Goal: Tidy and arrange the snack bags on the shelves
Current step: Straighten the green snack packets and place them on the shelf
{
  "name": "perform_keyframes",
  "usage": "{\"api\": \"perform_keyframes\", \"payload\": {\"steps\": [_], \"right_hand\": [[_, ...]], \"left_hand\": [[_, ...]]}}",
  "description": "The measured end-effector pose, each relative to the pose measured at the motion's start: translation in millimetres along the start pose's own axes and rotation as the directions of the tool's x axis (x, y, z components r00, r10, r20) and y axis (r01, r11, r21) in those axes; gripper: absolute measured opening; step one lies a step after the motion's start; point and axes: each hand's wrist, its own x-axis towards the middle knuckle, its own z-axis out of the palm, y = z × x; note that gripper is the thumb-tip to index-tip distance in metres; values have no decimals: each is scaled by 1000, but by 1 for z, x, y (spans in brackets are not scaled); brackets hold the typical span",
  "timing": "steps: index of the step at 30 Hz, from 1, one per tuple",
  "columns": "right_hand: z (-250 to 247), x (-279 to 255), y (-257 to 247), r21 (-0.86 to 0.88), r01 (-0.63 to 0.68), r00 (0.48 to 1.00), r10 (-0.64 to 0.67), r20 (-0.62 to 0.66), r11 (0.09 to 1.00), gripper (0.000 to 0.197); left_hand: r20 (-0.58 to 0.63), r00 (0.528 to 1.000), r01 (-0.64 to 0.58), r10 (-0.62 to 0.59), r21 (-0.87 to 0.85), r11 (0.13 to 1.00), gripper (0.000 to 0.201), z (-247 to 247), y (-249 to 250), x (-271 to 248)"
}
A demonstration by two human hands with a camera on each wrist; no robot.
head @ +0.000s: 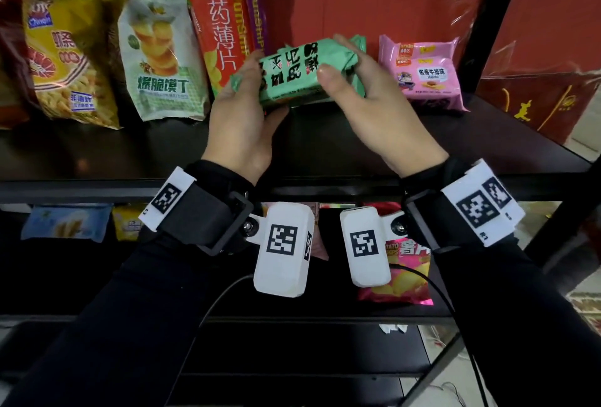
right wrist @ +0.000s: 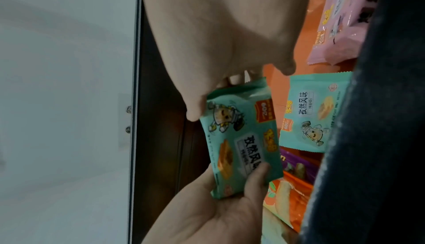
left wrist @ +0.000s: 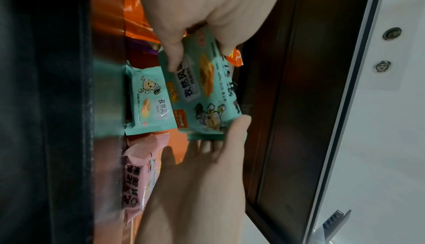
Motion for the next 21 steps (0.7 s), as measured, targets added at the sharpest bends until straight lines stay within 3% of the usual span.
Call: {"api": "perform_keyframes", "payload": {"steps": [5, 8, 12, 15, 19, 21], "right_hand": [[4, 5, 0, 157, -65, 993, 79, -87, 985, 39], [3, 10, 3, 150, -102, 968, 133, -215, 984, 45], [1, 11, -1, 176, -129, 943, 175, -283, 976, 46], [-2, 16, -4, 217, -191, 924, 250, -290, 957, 53], [-7, 22, -2, 197, -221, 939, 263, -220, 955, 65], [-8, 21, 1, 192, -203, 952, 240, -191, 960, 65]], "left_hand": [[30, 998, 50, -50, 18, 999, 26, -1, 2, -1], [70, 995, 68, -73, 66, 995, 29, -2, 2, -1], [143, 989, 7, -47, 269, 963, 41, -4, 2, 1], [259, 966, -107, -21, 469, 877, 60, -8, 0, 2], [233, 973, -110, -9, 492, 864, 29, -13, 3, 4], [179, 983, -64, -32, 504, 861, 27, -11, 8, 2]]}}
